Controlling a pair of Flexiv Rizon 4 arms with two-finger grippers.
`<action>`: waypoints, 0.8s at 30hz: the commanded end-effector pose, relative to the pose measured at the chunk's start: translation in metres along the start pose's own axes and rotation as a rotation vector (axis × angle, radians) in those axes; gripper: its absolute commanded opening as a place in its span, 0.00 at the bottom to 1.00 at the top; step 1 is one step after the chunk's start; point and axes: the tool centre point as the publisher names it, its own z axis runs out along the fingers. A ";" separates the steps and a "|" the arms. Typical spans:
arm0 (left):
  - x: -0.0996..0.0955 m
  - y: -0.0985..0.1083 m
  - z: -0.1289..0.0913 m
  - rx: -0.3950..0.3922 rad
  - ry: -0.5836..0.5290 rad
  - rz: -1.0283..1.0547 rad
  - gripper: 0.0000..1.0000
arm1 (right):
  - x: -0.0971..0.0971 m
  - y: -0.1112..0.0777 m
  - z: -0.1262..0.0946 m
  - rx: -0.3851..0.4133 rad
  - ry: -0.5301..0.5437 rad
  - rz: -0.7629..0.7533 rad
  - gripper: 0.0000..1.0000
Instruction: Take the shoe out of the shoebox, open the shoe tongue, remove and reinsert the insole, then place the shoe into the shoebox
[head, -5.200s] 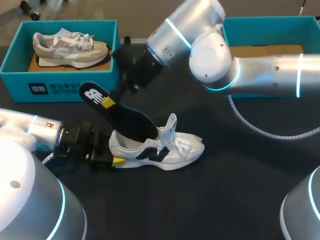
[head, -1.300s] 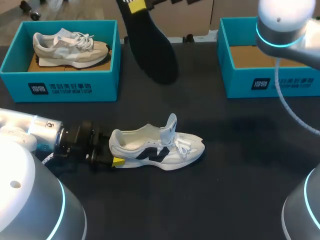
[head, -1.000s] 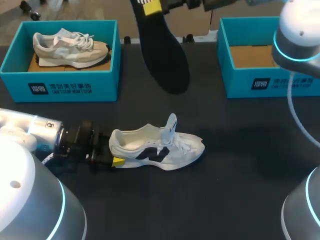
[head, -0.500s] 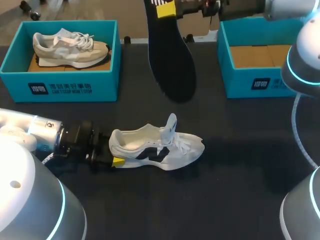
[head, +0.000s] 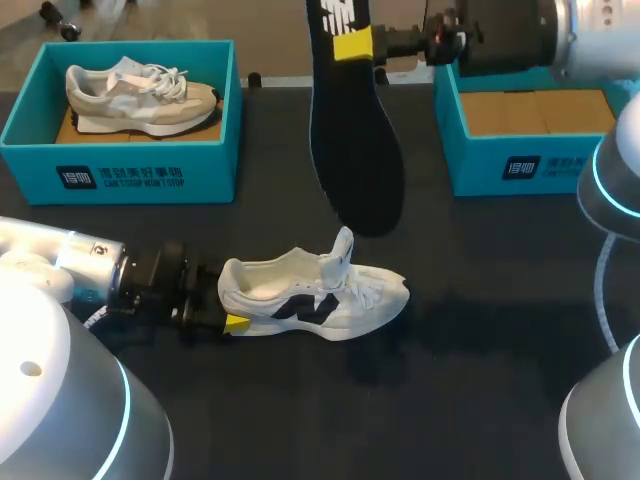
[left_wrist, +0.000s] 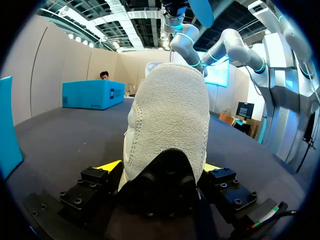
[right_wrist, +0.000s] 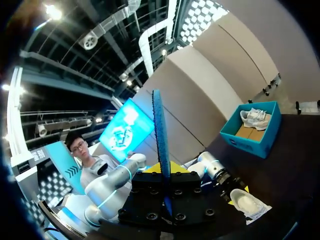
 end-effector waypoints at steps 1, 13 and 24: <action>-0.002 0.002 0.001 -0.001 -0.001 -0.001 0.00 | 0.006 -0.018 -0.015 -0.049 -0.009 0.004 0.00; -0.002 0.002 0.001 -0.001 -0.001 -0.001 0.00 | 0.015 -0.052 -0.029 -0.037 -0.022 0.020 0.00; -0.002 0.002 0.001 -0.001 -0.001 -0.001 0.00 | 0.022 -0.071 -0.029 -0.049 -0.014 0.049 0.00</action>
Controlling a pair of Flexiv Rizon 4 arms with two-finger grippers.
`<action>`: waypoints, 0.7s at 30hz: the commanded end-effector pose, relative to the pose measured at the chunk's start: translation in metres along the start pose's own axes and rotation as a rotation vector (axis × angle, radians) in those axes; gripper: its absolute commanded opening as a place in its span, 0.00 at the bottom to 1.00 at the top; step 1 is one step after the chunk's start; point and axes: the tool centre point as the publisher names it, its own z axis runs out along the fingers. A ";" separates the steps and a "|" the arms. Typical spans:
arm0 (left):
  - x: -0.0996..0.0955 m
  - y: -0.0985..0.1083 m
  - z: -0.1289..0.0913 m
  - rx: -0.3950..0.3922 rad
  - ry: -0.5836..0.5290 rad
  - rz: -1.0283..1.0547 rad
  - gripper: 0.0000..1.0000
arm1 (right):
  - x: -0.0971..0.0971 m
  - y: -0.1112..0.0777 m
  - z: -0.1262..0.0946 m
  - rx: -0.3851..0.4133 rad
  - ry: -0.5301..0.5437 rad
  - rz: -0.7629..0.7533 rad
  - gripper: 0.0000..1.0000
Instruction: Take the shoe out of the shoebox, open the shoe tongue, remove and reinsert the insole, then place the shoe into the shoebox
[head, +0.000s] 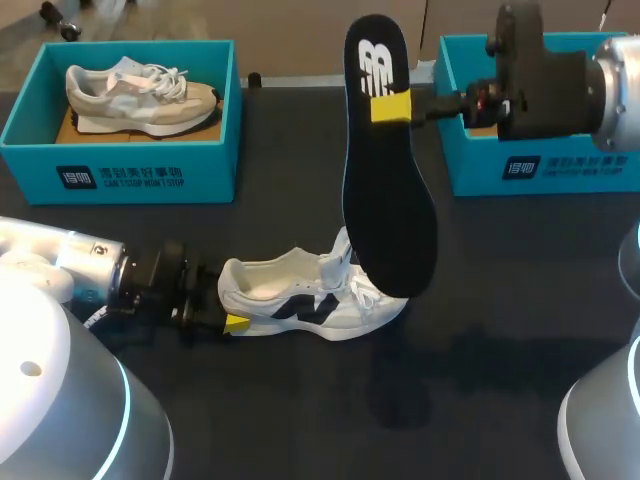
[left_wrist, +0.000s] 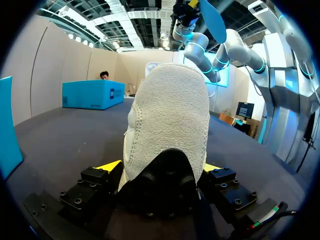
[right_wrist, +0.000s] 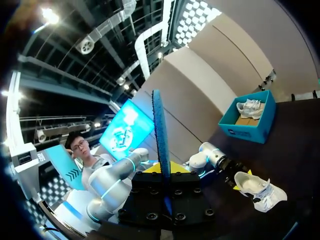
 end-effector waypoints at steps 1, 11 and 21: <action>-0.002 0.002 0.001 -0.001 -0.001 -0.001 0.00 | 0.004 -0.012 0.000 -0.025 -0.005 0.011 0.00; -0.002 0.002 0.001 -0.001 -0.001 -0.001 0.00 | 0.012 -0.019 0.005 -0.022 -0.009 0.020 0.00; -0.002 0.002 0.001 -0.001 -0.001 -0.001 0.00 | 0.012 -0.019 0.005 -0.022 -0.009 0.020 0.00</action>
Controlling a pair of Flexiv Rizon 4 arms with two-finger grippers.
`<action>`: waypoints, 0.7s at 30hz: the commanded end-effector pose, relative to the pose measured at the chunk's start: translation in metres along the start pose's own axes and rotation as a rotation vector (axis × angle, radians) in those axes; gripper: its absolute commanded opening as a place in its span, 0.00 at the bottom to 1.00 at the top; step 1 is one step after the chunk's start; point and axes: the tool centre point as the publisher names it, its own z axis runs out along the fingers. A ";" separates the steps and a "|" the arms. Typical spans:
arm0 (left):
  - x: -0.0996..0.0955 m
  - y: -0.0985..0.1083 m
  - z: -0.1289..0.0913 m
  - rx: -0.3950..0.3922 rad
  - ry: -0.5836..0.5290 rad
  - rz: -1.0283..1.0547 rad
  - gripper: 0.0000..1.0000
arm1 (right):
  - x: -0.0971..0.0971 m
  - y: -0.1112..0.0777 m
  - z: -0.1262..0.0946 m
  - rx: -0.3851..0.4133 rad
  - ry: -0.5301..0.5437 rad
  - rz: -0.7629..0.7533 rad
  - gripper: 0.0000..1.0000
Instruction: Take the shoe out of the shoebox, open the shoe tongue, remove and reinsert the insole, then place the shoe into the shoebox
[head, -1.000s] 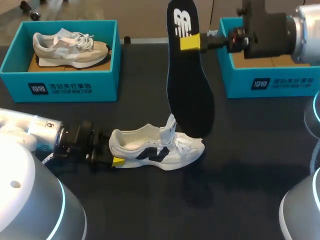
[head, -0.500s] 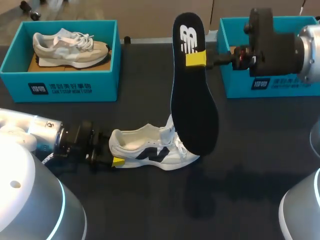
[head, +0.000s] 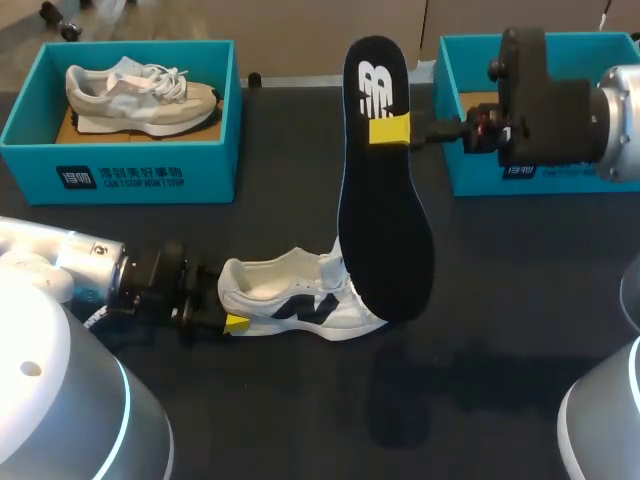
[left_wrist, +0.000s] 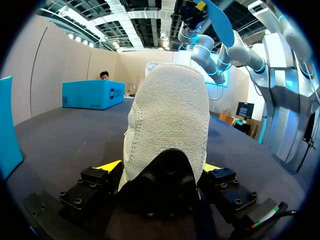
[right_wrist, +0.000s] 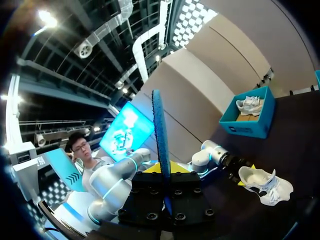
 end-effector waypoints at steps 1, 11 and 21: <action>-0.002 0.002 0.001 -0.001 -0.001 -0.001 0.00 | 0.000 0.001 0.002 0.001 -0.002 0.002 0.00; 0.003 0.003 -0.006 -0.011 0.003 -0.009 1.00 | 0.000 0.001 0.002 0.001 -0.002 0.002 0.00; 0.007 -0.001 -0.016 -0.091 -0.001 -0.013 1.00 | 0.000 0.001 0.002 0.001 -0.002 0.002 0.00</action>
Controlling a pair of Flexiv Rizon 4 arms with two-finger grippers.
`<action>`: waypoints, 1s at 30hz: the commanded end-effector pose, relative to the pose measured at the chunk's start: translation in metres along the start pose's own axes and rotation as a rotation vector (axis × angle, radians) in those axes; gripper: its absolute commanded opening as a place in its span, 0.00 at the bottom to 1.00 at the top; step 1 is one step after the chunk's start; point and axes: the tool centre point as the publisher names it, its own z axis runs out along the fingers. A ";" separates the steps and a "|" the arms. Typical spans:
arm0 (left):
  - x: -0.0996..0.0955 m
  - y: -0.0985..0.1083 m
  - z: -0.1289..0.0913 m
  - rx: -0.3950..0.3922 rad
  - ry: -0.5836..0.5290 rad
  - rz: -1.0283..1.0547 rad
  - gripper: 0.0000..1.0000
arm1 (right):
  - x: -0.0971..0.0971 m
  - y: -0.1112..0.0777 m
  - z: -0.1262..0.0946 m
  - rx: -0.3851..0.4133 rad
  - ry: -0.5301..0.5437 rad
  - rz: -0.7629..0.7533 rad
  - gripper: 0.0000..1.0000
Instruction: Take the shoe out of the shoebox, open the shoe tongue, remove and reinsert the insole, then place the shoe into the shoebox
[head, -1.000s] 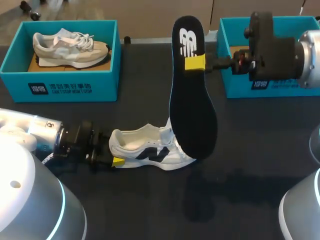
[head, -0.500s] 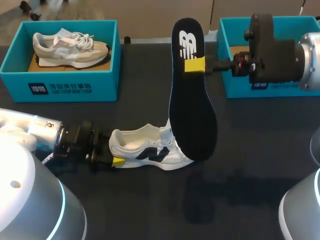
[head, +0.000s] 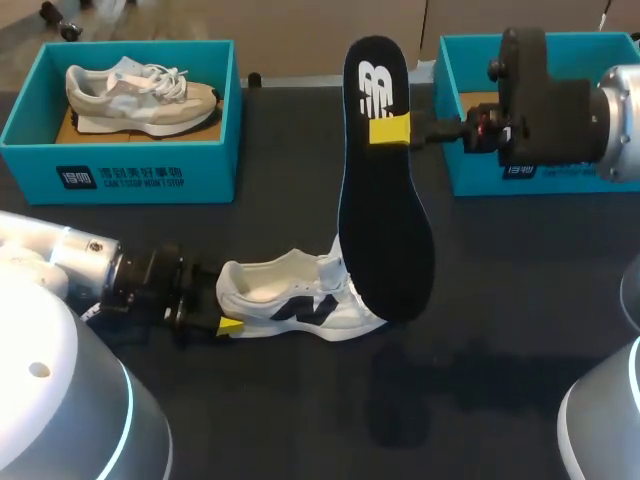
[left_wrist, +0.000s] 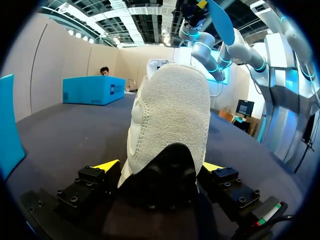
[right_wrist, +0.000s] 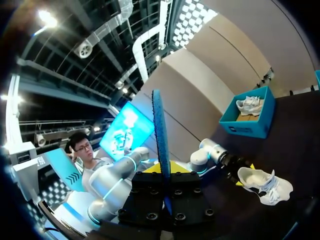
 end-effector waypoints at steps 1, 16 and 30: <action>0.005 -0.007 -0.007 -0.046 -0.003 -0.001 1.00 | 0.000 0.000 0.002 0.001 -0.002 0.002 0.00; 0.008 -0.027 -0.021 -0.292 0.001 -0.035 1.00 | 0.000 0.000 0.002 0.001 -0.002 0.002 0.00; 0.012 -0.045 -0.036 -0.486 -0.033 -0.027 1.00 | 0.000 0.000 0.002 0.001 -0.002 0.002 0.00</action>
